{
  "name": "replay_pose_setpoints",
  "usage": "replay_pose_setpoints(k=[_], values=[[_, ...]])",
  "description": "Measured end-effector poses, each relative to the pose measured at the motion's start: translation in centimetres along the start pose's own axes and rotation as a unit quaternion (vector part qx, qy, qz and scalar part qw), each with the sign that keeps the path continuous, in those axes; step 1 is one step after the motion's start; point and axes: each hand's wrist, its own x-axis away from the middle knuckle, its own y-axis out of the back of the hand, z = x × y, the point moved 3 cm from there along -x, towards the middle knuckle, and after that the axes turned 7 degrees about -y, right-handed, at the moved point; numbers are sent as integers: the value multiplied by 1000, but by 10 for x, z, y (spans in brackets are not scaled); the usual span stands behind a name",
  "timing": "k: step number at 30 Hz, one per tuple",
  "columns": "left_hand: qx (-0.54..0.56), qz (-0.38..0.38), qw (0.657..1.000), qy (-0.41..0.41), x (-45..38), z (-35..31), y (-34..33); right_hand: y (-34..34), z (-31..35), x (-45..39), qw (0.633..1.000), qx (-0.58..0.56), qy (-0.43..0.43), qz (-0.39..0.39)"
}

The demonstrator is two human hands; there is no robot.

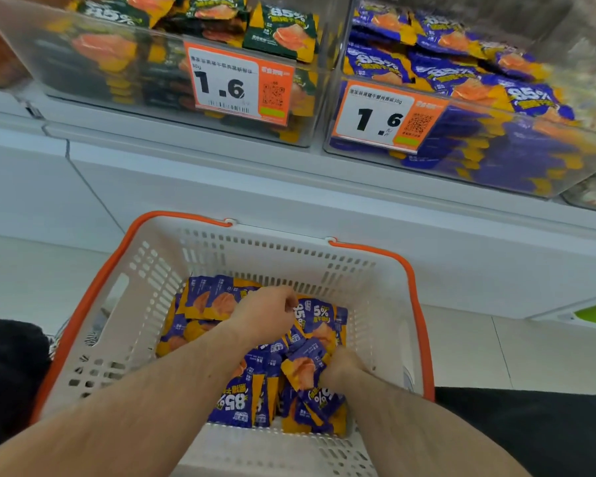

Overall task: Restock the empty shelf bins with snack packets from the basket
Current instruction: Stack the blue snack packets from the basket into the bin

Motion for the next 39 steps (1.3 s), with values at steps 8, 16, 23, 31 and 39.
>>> replay_pose_setpoints(k=[8, 16, 23, 31, 39], values=[[-8, 2, 1000, -6, 6, -5, 6, 4, -1, 13, 973, 191, 129, -20], [-237, 25, 967, -93, 8, -56, 31, 118, 35, 58, 983, 71, 132, -106], [-17, -65, 996, -63, 14, -103, 86, 229, 50, 133, 932, 54, 268, -239], [374, -256, 884, -118, 36, -154, 123, 266, 9, 209, 799, -221, 252, -499], [508, -303, 795, -134, 37, -203, 146, 265, -6, 225, 823, -284, 215, -443]])
